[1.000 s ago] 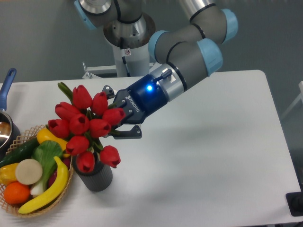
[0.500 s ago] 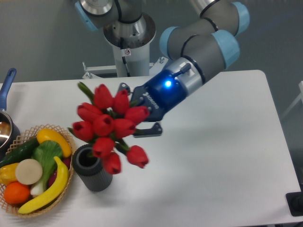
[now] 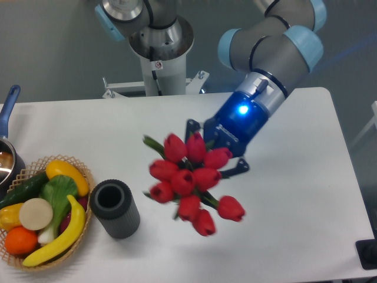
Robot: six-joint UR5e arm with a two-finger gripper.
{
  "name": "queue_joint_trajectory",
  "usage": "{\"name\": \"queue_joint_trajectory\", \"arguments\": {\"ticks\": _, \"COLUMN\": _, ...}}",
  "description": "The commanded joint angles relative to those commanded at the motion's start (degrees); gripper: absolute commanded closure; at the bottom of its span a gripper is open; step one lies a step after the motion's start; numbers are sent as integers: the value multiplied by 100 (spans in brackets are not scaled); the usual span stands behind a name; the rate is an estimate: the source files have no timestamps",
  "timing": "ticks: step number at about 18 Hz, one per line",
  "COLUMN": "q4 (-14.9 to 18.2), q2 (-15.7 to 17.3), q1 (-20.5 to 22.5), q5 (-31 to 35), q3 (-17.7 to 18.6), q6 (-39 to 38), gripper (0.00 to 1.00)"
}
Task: Pick up the flowers from the vase
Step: 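Carry the held tulips away from the vase over the table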
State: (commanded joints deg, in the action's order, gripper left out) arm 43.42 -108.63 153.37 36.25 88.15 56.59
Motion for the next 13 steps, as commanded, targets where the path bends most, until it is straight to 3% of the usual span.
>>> {"name": "queue_joint_trajectory", "arguments": {"ticks": 5, "q4": 167, "q2": 106, "q1": 0, "q5": 2041, "q3": 88, "q6": 607, "gripper": 91}}
{"name": "queue_joint_trajectory", "arguments": {"ticks": 9, "q4": 255, "q2": 88, "q1": -35, "q5": 2631, "q3": 53, "q6": 773, "gripper": 94}}
{"name": "queue_joint_trajectory", "arguments": {"ticks": 13, "q4": 623, "q2": -69, "q1": -44, "q5": 3263, "q3": -105, "q6": 1011, "gripper": 91}}
